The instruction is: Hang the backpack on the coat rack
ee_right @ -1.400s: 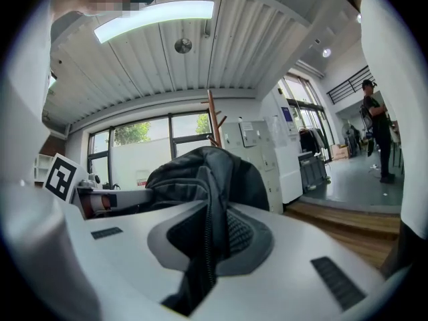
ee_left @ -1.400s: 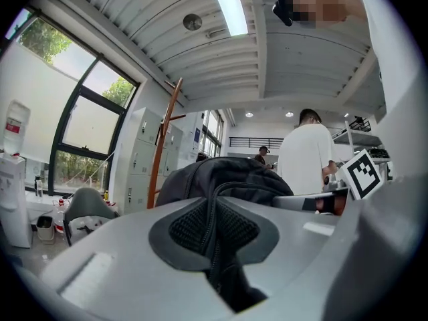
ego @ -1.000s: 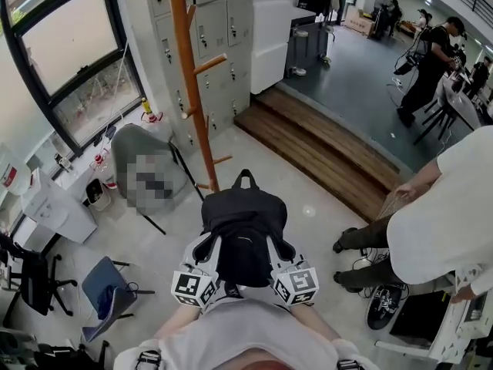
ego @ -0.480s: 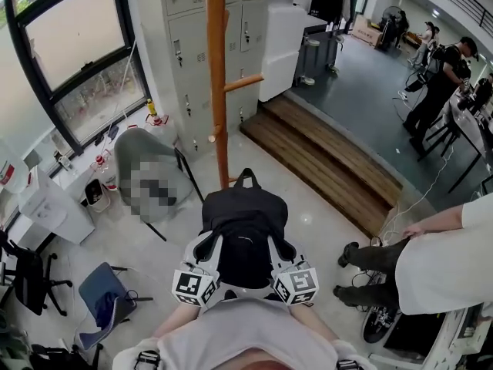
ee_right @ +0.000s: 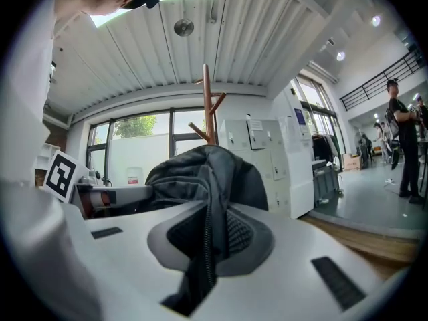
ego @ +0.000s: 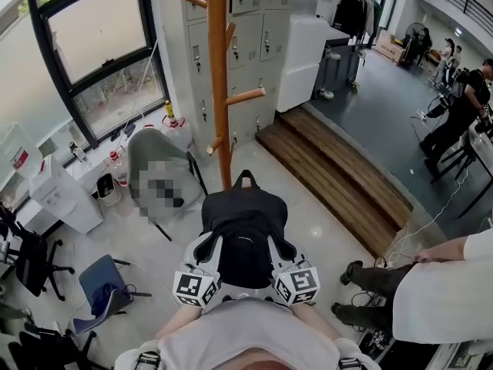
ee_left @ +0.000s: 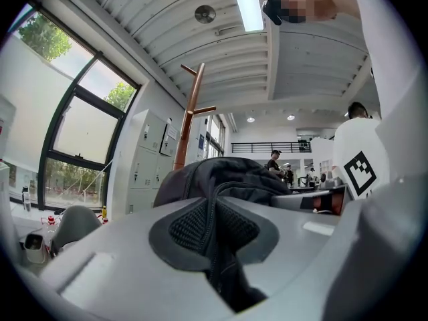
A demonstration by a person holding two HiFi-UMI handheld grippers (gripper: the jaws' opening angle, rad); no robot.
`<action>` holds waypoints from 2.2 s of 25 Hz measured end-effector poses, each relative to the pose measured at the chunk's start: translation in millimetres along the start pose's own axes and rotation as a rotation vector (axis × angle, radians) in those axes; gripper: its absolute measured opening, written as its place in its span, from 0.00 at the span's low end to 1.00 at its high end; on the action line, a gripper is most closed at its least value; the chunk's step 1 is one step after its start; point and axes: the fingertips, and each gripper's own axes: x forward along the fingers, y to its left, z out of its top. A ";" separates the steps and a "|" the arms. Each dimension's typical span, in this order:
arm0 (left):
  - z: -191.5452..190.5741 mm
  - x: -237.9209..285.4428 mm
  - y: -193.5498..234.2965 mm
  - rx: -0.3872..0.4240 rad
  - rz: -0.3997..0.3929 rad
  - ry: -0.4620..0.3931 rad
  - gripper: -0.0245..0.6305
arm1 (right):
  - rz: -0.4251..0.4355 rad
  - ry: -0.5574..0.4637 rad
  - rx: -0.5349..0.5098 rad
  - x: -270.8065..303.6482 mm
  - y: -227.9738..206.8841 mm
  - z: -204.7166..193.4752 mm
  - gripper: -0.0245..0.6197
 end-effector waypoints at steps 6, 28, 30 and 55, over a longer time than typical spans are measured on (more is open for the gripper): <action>14.7 10.2 -10.5 0.024 0.026 -0.021 0.11 | 0.041 -0.030 -0.013 -1.2 -13.4 17.3 0.09; 157.9 6.3 -43.6 0.238 -0.002 -0.333 0.11 | 0.152 -0.341 -0.170 -19.3 -11.7 156.4 0.09; 165.9 9.5 -43.5 0.240 -0.010 -0.344 0.11 | 0.153 -0.356 -0.175 -17.7 -12.9 164.8 0.09; 261.4 30.0 -58.3 0.338 -0.112 -0.499 0.12 | 0.158 -0.559 -0.287 -9.7 -17.2 270.0 0.09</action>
